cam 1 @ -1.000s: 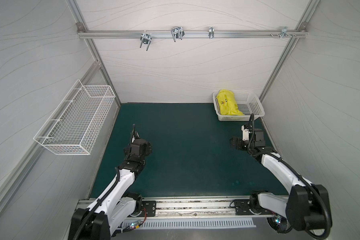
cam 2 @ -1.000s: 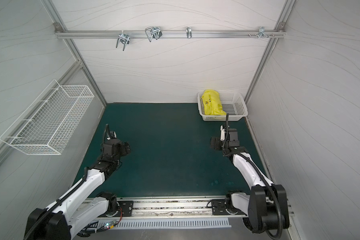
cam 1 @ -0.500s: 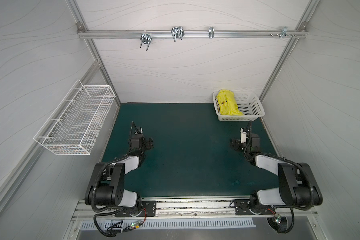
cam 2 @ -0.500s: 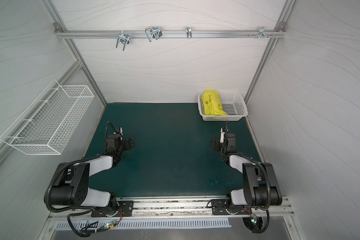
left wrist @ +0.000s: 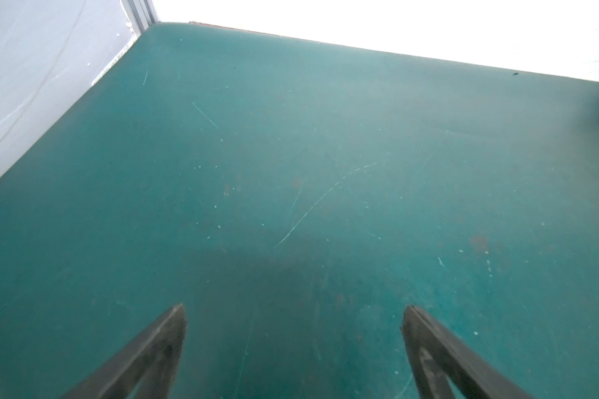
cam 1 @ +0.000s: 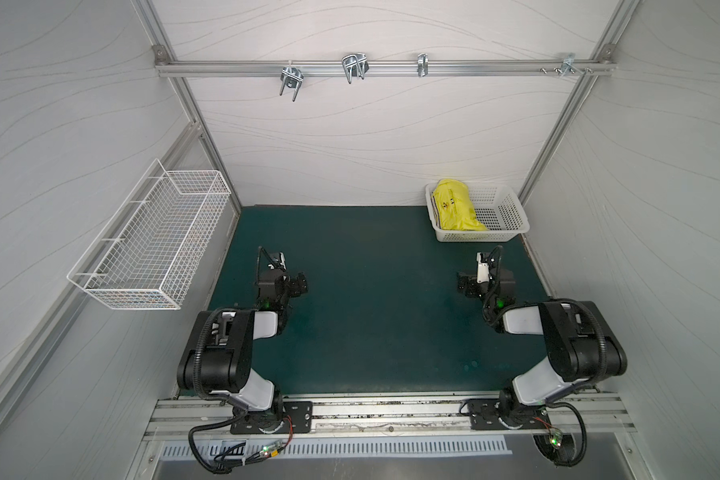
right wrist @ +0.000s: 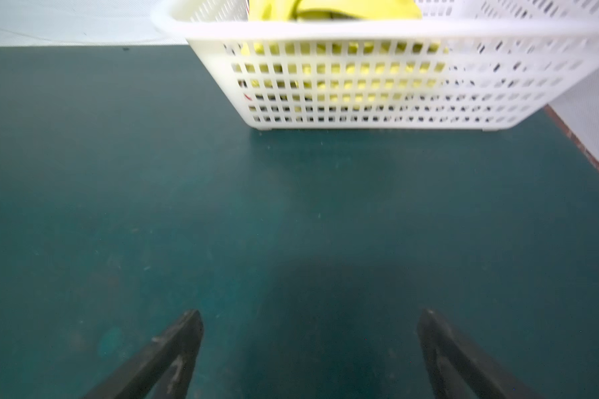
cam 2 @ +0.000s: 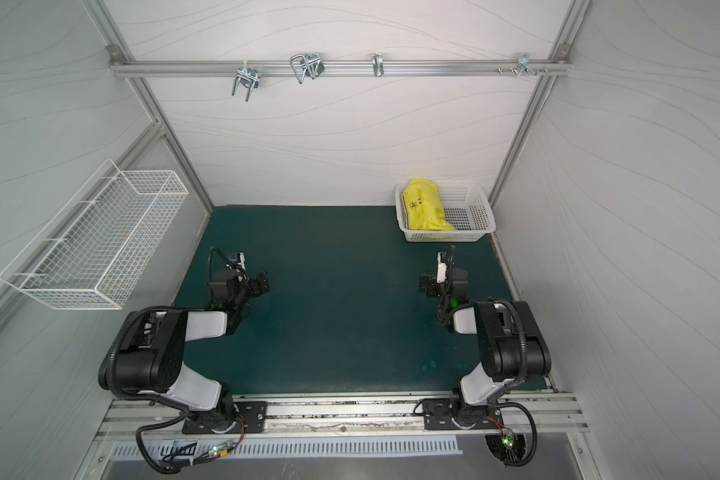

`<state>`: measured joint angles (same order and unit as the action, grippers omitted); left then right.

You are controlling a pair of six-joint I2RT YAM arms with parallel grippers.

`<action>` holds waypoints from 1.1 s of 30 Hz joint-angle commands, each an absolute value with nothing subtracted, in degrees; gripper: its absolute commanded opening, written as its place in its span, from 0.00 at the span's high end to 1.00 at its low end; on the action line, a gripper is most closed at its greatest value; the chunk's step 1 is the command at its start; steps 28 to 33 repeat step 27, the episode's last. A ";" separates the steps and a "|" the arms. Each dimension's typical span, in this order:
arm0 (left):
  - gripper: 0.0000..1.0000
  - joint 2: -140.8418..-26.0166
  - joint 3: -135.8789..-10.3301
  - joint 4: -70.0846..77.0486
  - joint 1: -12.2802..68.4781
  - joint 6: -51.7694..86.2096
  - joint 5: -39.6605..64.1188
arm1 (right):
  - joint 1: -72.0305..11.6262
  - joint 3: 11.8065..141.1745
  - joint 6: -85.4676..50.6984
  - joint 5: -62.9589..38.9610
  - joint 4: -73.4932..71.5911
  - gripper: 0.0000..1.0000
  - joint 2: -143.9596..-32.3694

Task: Roll up the long pants
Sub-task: Reset both arms

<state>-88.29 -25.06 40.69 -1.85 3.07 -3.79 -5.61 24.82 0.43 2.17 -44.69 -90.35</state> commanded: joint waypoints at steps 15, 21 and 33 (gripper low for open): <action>0.00 -88.42 -25.50 44.39 -1.91 1.66 -3.69 | -5.39 25.49 1.76 -0.13 -46.21 0.01 -90.51; 0.00 -88.73 -26.15 43.47 -1.93 1.57 -3.60 | -5.35 25.49 1.76 -0.26 -46.14 0.01 -90.48; 0.00 -88.42 -25.60 44.09 -1.93 1.48 -3.52 | -5.32 25.49 1.76 -0.21 -46.14 0.01 -90.45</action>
